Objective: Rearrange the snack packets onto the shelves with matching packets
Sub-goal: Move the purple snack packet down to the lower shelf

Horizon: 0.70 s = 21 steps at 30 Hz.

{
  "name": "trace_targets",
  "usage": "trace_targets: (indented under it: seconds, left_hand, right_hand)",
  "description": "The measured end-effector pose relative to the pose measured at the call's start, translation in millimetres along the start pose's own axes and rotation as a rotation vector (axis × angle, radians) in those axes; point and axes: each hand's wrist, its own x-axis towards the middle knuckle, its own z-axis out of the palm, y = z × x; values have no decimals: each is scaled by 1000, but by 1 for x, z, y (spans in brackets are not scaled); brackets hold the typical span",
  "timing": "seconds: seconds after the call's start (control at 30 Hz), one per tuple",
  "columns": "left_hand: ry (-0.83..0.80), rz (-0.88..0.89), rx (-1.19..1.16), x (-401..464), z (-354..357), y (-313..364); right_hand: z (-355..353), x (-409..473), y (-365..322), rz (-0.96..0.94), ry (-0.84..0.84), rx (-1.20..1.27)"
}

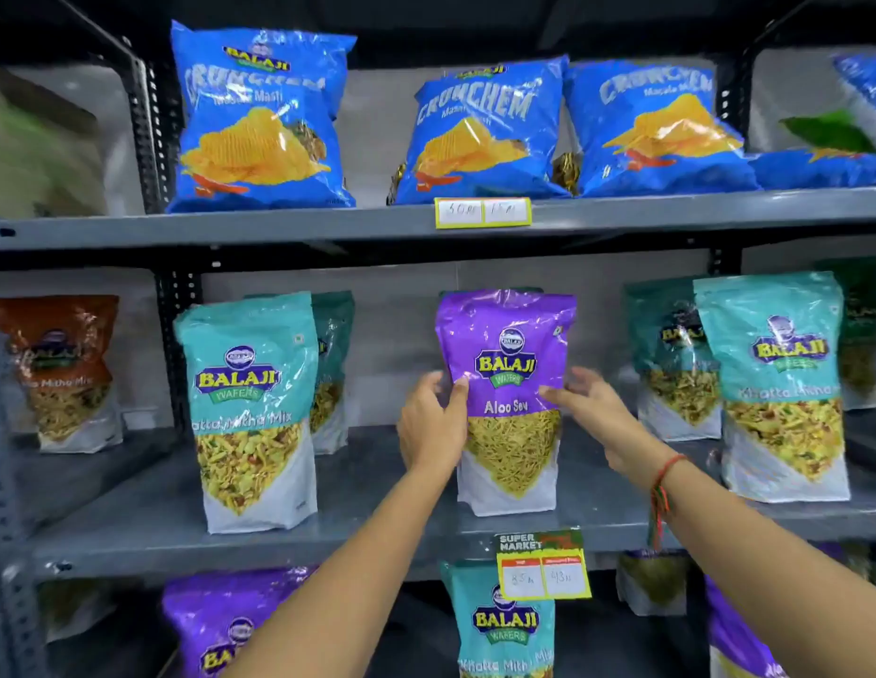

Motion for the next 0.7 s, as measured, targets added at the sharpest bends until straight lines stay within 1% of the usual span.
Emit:
trace_targets:
  seconds: [0.07,0.1,0.13,0.27,0.4,0.5,0.7]
  left_hand:
    - [16,-59,-31,-1,6,-4]
    - [26,-63,-34,-1,10,-6]
    - [40,-71,-32,-1,11,-6]
    - [105,-30,-7,-1,15,-2]
    - [148,12,-11,-5,12,-6]
    - [200,55,-54,-15,2,-9]
    - [264,166,-122,-48,-41,-12]
  right_hand:
    - [5,1,12,-22,-77,-3]
    - [6,2,22,-22,-88,-23]
    - [8,3,30,-20,-82,-14]
    - [11,9,33,-99,88,-73]
    - [17,0,31,-173,152,-88]
    - [20,-15,25,-214,162,-81]
    - [30,-67,7,-301,128,28]
